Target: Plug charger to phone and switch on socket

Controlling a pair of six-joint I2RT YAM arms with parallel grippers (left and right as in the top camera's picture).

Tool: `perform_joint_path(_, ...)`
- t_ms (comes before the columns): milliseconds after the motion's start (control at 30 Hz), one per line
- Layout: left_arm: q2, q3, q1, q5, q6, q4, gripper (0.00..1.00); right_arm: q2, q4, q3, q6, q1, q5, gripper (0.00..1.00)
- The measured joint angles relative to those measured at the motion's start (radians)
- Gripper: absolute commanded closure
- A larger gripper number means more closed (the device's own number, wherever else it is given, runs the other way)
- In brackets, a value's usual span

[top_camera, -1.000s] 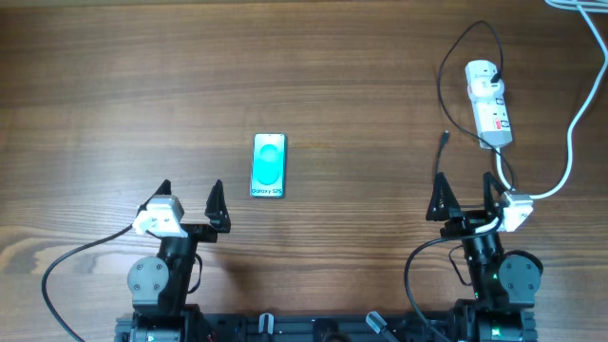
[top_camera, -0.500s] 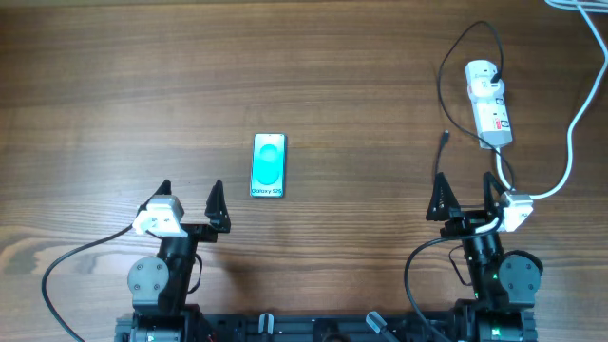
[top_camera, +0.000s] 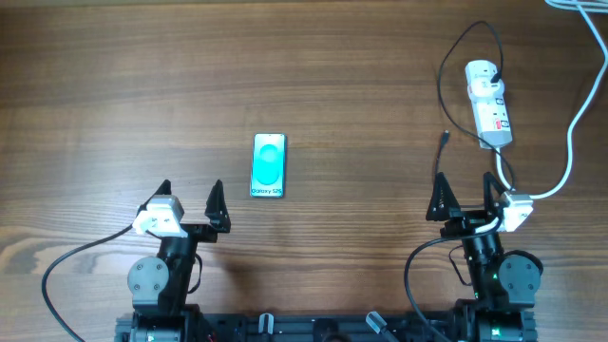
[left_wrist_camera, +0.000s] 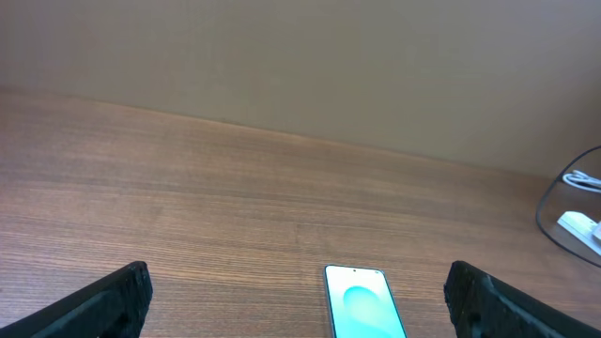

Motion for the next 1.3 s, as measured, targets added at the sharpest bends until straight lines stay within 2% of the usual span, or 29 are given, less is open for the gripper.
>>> perform_joint_path(667,0.0,-0.001,0.0,0.0,0.0,0.002,0.0,0.0,0.0,0.0,0.0,0.0,0.0,0.0)
perform_joint_path(833,0.0,-0.002,0.0,0.025,0.0,0.05,0.0,0.0,0.0,0.0,0.0,0.0,0.0,0.0)
perform_joint_path(967,0.01,0.041,0.0,0.038,0.0,0.043,0.0,0.0,0.0,0.0,0.0,0.0,0.0,0.0)
perform_joint_path(1200,0.192,0.242,0.0,0.04,0.0,-0.036,0.0,0.0,0.0,0.0,0.0,0.0,0.0,0.0)
perform_joint_path(1300,0.384,0.394,0.0,0.046,0.001,-0.099,0.0,0.0,0.001,0.0,0.0,0.0,0.0,0.0)
